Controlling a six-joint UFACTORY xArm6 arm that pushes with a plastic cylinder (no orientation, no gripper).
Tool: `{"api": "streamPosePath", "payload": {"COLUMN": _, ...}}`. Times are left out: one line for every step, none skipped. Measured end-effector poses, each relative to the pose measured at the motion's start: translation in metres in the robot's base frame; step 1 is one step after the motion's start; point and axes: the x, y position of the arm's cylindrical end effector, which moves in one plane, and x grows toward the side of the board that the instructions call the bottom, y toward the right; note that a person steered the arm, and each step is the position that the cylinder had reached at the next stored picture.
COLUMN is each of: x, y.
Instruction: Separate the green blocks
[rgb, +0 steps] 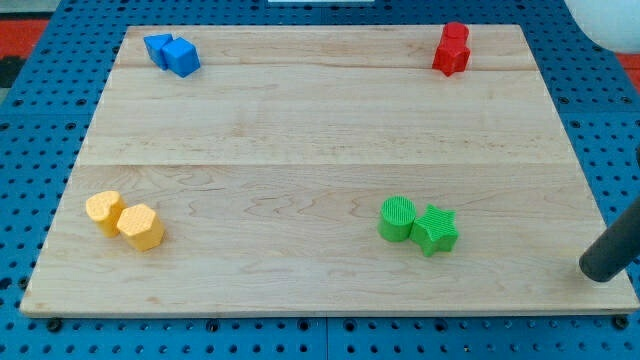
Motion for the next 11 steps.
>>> {"api": "streamPosePath", "payload": {"x": 0.000, "y": -0.022}}
{"api": "streamPosePath", "payload": {"x": -0.003, "y": -0.058}}
{"api": "streamPosePath", "payload": {"x": -0.021, "y": -0.091}}
{"api": "streamPosePath", "payload": {"x": -0.046, "y": -0.095}}
{"api": "streamPosePath", "payload": {"x": -0.062, "y": -0.120}}
{"api": "streamPosePath", "payload": {"x": -0.077, "y": -0.157}}
{"api": "streamPosePath", "payload": {"x": -0.089, "y": -0.193}}
{"api": "streamPosePath", "payload": {"x": -0.090, "y": -0.213}}
{"api": "streamPosePath", "payload": {"x": -0.099, "y": -0.193}}
{"api": "streamPosePath", "payload": {"x": -0.083, "y": -0.159}}
{"api": "streamPosePath", "payload": {"x": -0.062, "y": -0.156}}
